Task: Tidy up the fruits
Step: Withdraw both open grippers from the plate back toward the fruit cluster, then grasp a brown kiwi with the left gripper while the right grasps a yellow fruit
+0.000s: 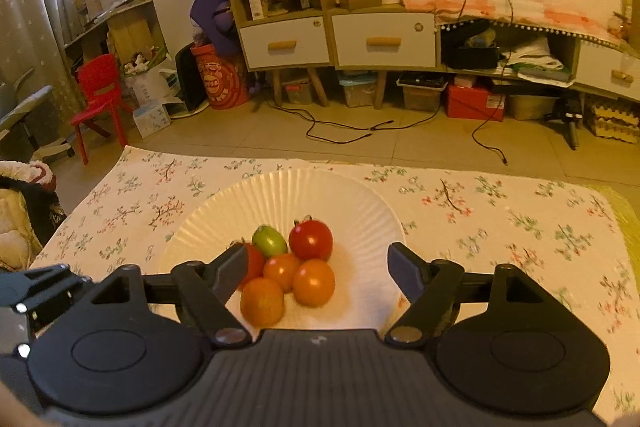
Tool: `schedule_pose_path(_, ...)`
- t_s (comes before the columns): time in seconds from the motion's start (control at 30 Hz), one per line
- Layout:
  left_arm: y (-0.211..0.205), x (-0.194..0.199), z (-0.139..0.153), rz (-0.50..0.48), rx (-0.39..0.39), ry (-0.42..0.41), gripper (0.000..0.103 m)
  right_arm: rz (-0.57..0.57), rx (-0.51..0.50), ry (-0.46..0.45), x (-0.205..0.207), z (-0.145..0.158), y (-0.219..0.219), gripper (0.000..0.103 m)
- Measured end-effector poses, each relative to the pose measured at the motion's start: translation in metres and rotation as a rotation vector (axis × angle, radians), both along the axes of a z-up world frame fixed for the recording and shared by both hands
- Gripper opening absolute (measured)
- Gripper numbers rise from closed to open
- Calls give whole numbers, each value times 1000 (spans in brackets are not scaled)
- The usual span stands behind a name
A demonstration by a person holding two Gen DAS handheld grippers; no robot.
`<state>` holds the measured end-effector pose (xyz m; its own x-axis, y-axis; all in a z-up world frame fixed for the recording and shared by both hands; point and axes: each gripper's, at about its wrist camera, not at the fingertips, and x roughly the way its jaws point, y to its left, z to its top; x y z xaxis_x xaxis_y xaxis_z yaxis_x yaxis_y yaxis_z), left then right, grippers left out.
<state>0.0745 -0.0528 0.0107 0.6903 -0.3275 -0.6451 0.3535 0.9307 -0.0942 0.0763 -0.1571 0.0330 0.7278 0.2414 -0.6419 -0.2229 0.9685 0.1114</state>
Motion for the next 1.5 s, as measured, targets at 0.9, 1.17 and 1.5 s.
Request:
schedule_pose_path(0.9,55,-61,-25,34,52,-7,97,-69,9,104,-82,-45,17,95)
schedule_pose_path(1.17,59,-76,-48,24,67,21,97,-62,-83,139,-94,-60,29,95)
schedule_pose_path(1.5,47,-78,-60,-4,10,55,80,-40,-111,147,-96,-63,37,95)
